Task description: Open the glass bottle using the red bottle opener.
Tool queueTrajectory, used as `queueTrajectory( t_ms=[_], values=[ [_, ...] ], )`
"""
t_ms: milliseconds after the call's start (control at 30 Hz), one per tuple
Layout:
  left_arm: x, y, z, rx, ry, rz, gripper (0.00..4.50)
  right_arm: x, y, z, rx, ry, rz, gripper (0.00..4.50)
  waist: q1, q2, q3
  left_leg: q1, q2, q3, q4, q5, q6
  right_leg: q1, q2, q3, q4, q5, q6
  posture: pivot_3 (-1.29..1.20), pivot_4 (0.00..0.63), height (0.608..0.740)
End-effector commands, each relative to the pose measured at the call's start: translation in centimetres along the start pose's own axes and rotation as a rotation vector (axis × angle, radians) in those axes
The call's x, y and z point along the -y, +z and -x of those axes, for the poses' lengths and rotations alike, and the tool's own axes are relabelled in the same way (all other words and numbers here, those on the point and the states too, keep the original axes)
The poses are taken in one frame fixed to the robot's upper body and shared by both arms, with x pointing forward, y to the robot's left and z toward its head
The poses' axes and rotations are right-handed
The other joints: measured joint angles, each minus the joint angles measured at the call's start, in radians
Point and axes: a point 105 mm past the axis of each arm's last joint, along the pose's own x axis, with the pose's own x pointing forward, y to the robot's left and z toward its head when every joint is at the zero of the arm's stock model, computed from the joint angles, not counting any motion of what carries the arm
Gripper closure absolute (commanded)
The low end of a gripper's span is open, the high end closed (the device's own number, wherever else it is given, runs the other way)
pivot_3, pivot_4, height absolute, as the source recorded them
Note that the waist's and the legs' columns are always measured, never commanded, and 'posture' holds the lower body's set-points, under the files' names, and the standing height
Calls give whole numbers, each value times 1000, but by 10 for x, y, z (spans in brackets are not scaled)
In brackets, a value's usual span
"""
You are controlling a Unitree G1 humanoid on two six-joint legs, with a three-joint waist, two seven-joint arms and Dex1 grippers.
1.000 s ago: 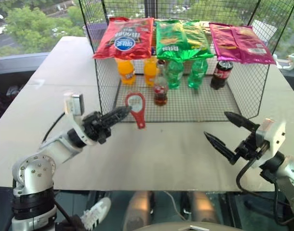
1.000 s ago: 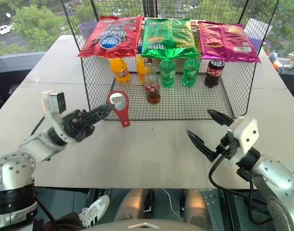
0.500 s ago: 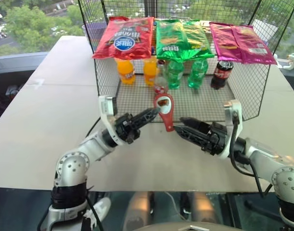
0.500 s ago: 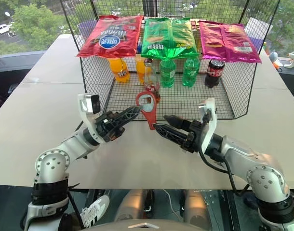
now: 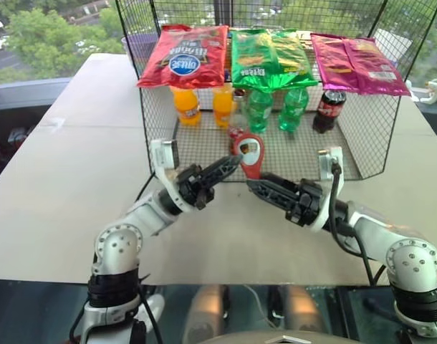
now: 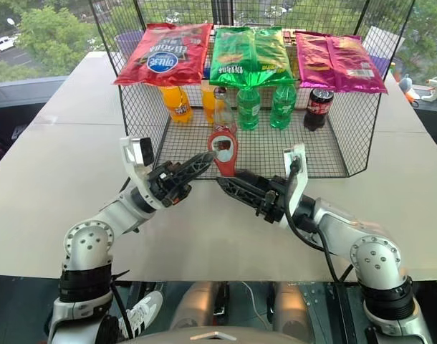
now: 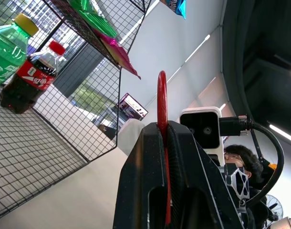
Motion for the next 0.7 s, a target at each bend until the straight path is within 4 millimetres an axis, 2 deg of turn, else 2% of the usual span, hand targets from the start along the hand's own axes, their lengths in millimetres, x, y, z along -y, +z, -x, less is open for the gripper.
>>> queueTrajectory(
  t_ms=[33,600,700],
  values=[
    [7,1,-4,-1,-33,-24,4500,-9,4,-4,17,43,18,1856,0,0,0,0,0,0,0,0,0,0,0,0,0,0,0,0,150,740],
    [9,0,-5,-9,-39,-26,4500,-5,3,-12,21,61,24,1856,0,0,0,0,0,0,0,0,0,0,0,0,0,0,0,0,150,740],
    [9,-1,-4,-11,-39,-29,4500,-5,3,-13,26,61,24,2765,0,0,0,0,0,0,0,0,0,0,0,0,0,0,0,0,150,740]
  ],
)
